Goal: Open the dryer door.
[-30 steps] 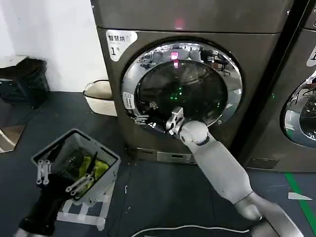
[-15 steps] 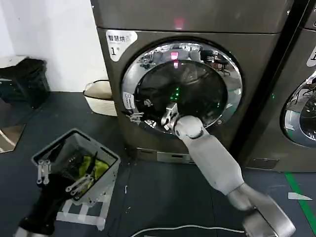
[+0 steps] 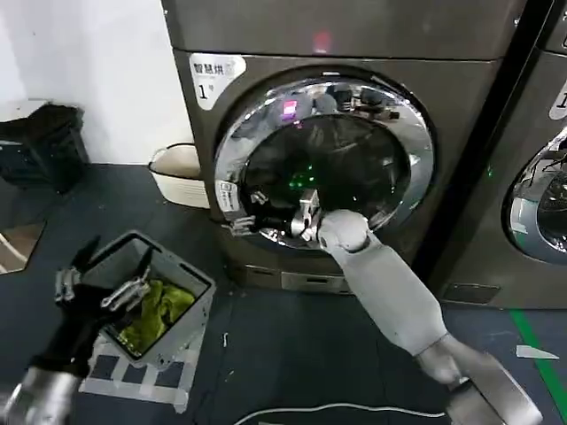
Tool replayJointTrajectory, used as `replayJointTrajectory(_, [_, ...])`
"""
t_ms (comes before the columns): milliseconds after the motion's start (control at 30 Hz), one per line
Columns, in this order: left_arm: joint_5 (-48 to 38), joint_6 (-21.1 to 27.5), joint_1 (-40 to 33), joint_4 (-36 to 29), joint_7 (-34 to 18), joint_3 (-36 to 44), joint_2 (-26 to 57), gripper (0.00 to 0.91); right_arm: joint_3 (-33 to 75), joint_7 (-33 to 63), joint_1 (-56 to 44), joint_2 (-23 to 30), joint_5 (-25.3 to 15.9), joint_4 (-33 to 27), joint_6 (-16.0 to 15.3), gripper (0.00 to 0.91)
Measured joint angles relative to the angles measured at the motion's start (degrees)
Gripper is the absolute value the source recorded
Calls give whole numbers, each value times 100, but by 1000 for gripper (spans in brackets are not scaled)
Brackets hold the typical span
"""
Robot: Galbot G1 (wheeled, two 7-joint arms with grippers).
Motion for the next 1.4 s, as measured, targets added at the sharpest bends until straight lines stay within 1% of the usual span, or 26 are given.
replayJointTrajectory(100, [-303, -230, -395, 477, 470, 7, 315, 907, 118, -369, -180, -236, 5, 383, -5, 907])
replayJointTrajectory(167, [-289, -445, -639, 788, 767, 70, 553, 907, 213, -619, -304, -393, 13, 611, 20, 907])
replayJointTrajectory(300, [-286, -616, -989, 1365, 1396, 241, 996, 907, 535, -1204, -633, -726, 111, 1047, 12, 907])
replayJointTrajectory(400, [-431, -698, -1176, 1640, 1570, 387, 1237, 907, 806, -1693, -940, -948, 37, 1349, -3, 907])
replayJointTrajectory(467, [-578, -711, -1308, 1785, 1606, 509, 1368, 907, 954, -2013, -1160, -1063, -60, 1533, 74, 907])
replayJointTrajectory(700, [-1067, -630, -2036, 2348, 1528, 1171, 1809, 907, 1472, -3083, -1994, -1248, -333, 1991, 120, 907])
replayJointTrajectory(800, [-1205, -708, -2354, 2567, 1556, 1498, 2017, 907, 1715, -3425, -2319, -1324, -313, 2120, 133, 907])
replayJointTrajectory(900, [-1344, -890, -2647, 2762, 1570, 1848, 2175, 907, 2002, -3614, -2643, -1432, -216, 2269, 285, 907])
replayJointTrajectory(1033, [-1377, -1068, -3040, 3027, 1834, 2511, 2377, 907, 2459, -3660, -3048, -1586, -76, 2435, 450, 907])
replayJointTrajectory(1133, [-1373, -1087, -3323, 3212, 1846, 3033, 2402, 907, 2938, -3673, -3345, -1659, 138, 2436, 484, 907])
replayJointTrajectory(1200, [-1375, -1089, -3513, 3272, 1916, 3352, 2392, 907, 3313, -3677, -3543, -1716, 222, 2393, 648, 907])
replayJointTrajectory(1267, [-1388, -1080, -3689, 3294, 2037, 3684, 2386, 907, 3716, -3679, -3718, -1741, 223, 2319, 811, 907])
replayJointTrajectory(1400, [-1524, -1037, -4006, 3314, 2179, 4251, 2327, 907, 4575, -3679, -4004, -1656, 183, 2097, 886, 907])
